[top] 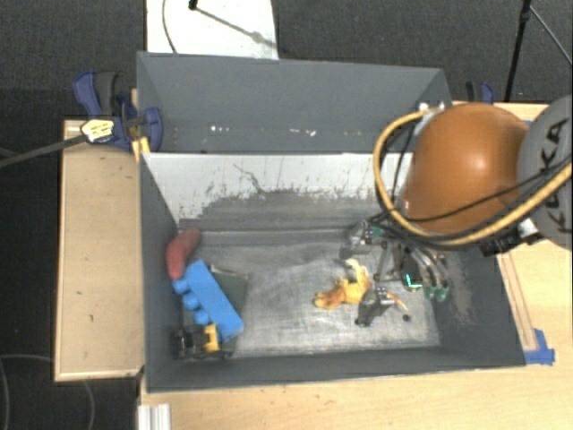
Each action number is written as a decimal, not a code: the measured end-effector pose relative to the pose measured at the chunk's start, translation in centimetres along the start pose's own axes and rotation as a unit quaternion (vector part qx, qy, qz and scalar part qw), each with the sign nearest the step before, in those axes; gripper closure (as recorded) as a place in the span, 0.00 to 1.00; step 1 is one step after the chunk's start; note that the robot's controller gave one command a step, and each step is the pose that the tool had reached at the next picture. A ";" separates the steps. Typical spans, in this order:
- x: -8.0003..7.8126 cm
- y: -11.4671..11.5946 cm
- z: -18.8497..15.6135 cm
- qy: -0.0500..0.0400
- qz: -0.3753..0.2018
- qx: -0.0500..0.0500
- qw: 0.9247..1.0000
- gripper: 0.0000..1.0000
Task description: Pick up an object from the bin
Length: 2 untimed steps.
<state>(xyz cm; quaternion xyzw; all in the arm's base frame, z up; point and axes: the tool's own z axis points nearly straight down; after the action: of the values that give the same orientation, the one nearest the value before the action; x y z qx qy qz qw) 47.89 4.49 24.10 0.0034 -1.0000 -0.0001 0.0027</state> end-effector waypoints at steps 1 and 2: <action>-0.1 0.0 -0.2 -0.002 0.000 0.000 1.000 0.00; -0.1 0.8 0.2 -0.004 -0.061 0.000 0.998 0.00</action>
Offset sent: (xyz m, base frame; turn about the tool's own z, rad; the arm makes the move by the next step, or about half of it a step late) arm -0.0008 0.0175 -0.0104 -0.2668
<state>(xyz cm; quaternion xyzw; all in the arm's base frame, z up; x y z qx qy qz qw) 47.99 5.26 23.86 0.0645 -0.9979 0.0001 -0.0014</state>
